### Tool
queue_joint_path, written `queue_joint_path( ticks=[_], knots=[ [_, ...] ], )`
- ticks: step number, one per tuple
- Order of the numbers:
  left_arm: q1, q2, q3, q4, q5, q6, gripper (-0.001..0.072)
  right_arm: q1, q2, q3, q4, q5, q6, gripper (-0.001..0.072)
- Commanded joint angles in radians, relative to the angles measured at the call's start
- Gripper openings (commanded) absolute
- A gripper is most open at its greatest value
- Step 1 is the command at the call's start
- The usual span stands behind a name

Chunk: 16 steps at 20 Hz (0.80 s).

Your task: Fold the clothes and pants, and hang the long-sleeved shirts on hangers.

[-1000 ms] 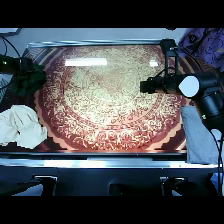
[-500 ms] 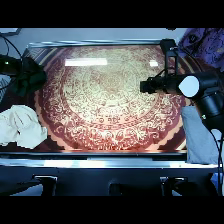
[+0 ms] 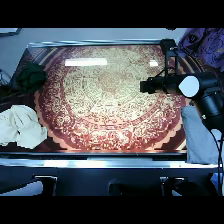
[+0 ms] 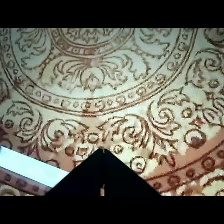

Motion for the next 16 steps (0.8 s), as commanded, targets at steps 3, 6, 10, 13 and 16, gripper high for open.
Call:
queue_joint_path(
  ticks=[3,6,10,13,16],
  knots=[
    [0.250,-0.010,-0.257,0.010,0.315,-0.024,0.0706,0.001,0.001,0.001,0.000,0.003,0.000,0.0034],
    [0.291,-0.071,-0.319,-0.002,0.465,-0.018,0.0706,0.001,0.001,0.001,0.000,0.003,0.000,0.0034],
    [0.331,-0.191,-0.324,-0.002,0.564,-0.019,0.0705,0.001,0.001,0.001,0.000,0.006,0.000,0.0035],
    [0.352,-0.265,-0.324,-0.002,0.600,-0.018,0.0701,0.001,0.001,0.001,-0.001,0.011,0.000,0.0035],
    [0.344,-0.297,-0.324,-0.007,0.536,-0.014,0.0336,0.001,0.001,0.001,-0.001,0.011,0.000,0.0034]
  ],
)
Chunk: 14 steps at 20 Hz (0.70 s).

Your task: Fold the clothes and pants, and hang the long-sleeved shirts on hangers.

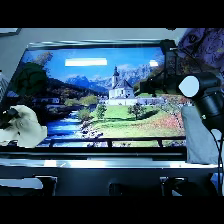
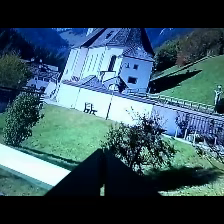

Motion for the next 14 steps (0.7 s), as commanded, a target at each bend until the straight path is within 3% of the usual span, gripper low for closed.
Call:
queue_joint_path(
  ticks=[1,7,11,14],
  knots=[
    [-0.003,-0.039,-0.003,-0.025,-0.060,0.035,0.0022,0.001,0.001,0.001,0.000,0.002,0.000,0.0035],
    [-0.218,0.155,-0.002,-0.143,-0.124,0.057,0.0017,0.001,0.001,0.001,-0.005,0.031,0.000,0.0034],
    [-0.536,0.305,-0.002,-0.290,-0.159,0.037,0.0017,0.001,0.005,0.001,-0.006,0.088,0.000,0.0033],
    [-0.814,0.321,-0.002,-0.346,-0.125,-0.071,0.0017,0.001,0.032,0.001,-0.039,0.128,0.000,0.0034]
  ],
)
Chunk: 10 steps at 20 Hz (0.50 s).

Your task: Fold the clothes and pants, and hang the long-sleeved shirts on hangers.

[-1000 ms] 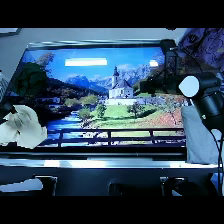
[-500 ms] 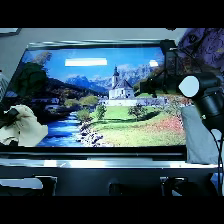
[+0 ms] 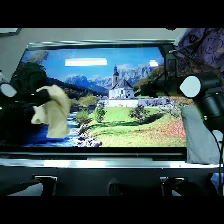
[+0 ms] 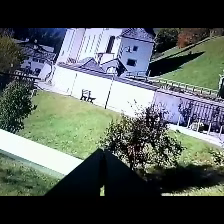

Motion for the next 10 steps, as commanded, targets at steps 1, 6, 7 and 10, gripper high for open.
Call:
queue_joint_path(
  ticks=[1,6,7,10],
  knots=[
    [-0.321,0.031,0.001,-0.080,0.047,-0.113,0.0017,0.001,0.030,0.001,-0.044,0.051,0.000,0.0034],
    [-0.645,-0.109,0.001,-0.096,0.221,-0.272,0.0017,0.001,0.080,0.001,-0.103,0.143,-0.052,0.0100],
    [-0.676,-0.143,0.001,-0.116,0.249,-0.277,0.0017,0.001,0.080,0.001,-0.108,0.171,-0.052,0.0148],
    [-0.669,-0.183,0.011,-0.139,0.252,-0.275,0.0294,0.001,0.080,0.001,-0.149,0.239,-0.090,0.0157]
  ],
)
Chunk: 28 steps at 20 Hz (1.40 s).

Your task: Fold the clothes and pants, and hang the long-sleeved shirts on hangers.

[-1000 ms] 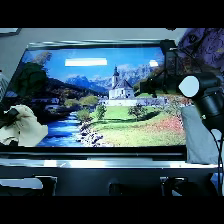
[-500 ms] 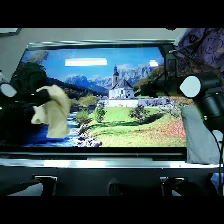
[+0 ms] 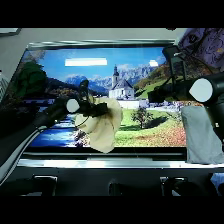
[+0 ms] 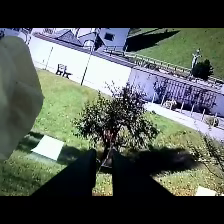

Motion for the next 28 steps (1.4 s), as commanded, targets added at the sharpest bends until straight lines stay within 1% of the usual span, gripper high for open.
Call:
queue_joint_path(
  ticks=[1,2,3,4,5,6,7,8,9,10,11,12,14,15,16,17,20,22,24,26,27,28],
  knots=[
    [-0.014,-0.040,0.022,-0.027,0.004,-0.010,0.0708,0.000,0.006,0.001,-0.092,0.109,-0.087,0.0238],
    [0.039,-0.028,0.047,-0.026,-0.064,0.038,0.0703,-0.020,0.008,0.001,-0.114,0.116,-0.056,0.0321],
    [0.095,-0.014,0.070,-0.025,-0.127,0.099,0.0703,-0.083,0.008,0.000,-0.067,0.114,-0.039,0.0355],
    [0.162,0.006,0.090,-0.023,-0.185,0.154,0.0703,-0.164,0.007,-0.016,-0.021,0.105,-0.039,0.0369],
    [0.227,0.028,0.104,-0.023,-0.226,0.191,0.0703,-0.261,0.007,-0.048,0.053,0.103,-0.027,0.0373],
    [0.298,0.056,0.111,-0.024,-0.254,0.222,0.0703,-0.377,0.007,-0.109,0.195,0.106,-0.024,0.0445],
    [0.367,0.083,0.112,-0.024,-0.266,0.240,0.0703,-0.475,0.007,-0.188,0.367,0.113,-0.027,0.0560],
    [0.425,0.102,0.112,-0.024,-0.273,0.243,0.0703,-0.542,0.007,-0.293,0.549,0.117,-0.055,0.0561],
    [0.477,0.115,0.112,-0.024,-0.278,0.242,0.0703,-0.559,0.007,-0.393,0.678,0.114,-0.094,0.0559],
    [0.525,0.122,0.112,-0.024,-0.286,0.242,0.0702,-0.544,0.007,-0.496,0.776,0.097,-0.140,0.0559],
    [0.561,0.122,0.112,-0.028,-0.300,0.242,0.0702,-0.500,0.007,-0.587,0.846,0.051,-0.179,0.0559],
    [0.589,0.121,0.111,-0.032,-0.318,0.242,0.0702,-0.436,0.007,-0.666,0.890,-0.021,-0.195,0.0560],
    [0.626,0.120,0.111,-0.031,-0.335,0.243,0.0703,-0.290,0.007,-0.768,0.924,-0.167,-0.200,0.0562],
    [0.637,0.120,0.111,-0.032,-0.335,0.242,0.0702,-0.212,0.007,-0.800,0.933,-0.242,-0.183,0.0566],
    [0.644,0.120,0.111,-0.031,-0.334,0.242,0.0702,-0.142,0.007,-0.818,0.941,-0.309,-0.163,0.0603],
    [0.649,0.118,0.111,-0.032,-0.335,0.242,0.0702,-0.072,0.005,-0.827,0.939,-0.375,-0.137,0.0614],
    [0.649,0.114,0.111,-0.031,-0.335,0.242,0.0702,0.071,-0.056,-0.828,0.949,-0.480,-0.069,0.0614],
    [0.649,0.111,0.111,-0.031,-0.335,0.242,0.0702,0.140,-0.123,-0.828,1.014,-0.518,-0.087,0.0613],
    [0.649,0.111,0.111,-0.031,-0.335,0.243,0.0702,0.199,-0.173,-0.826,1.118,-0.547,-0.162,0.0610],
    [0.649,0.109,0.111,-0.031,-0.335,0.243,0.0702,0.240,-0.208,-0.826,1.171,-0.571,-0.179,0.0587],
    [0.649,0.105,0.111,-0.032,-0.336,0.243,0.0702,0.253,-0.219,-0.826,1.176,-0.578,-0.179,0.0540],
    [0.649,0.100,0.111,-0.033,-0.343,0.243,0.0703,0.259,-0.224,-0.826,1.177,-0.581,-0.179,0.0455]
  ],
)
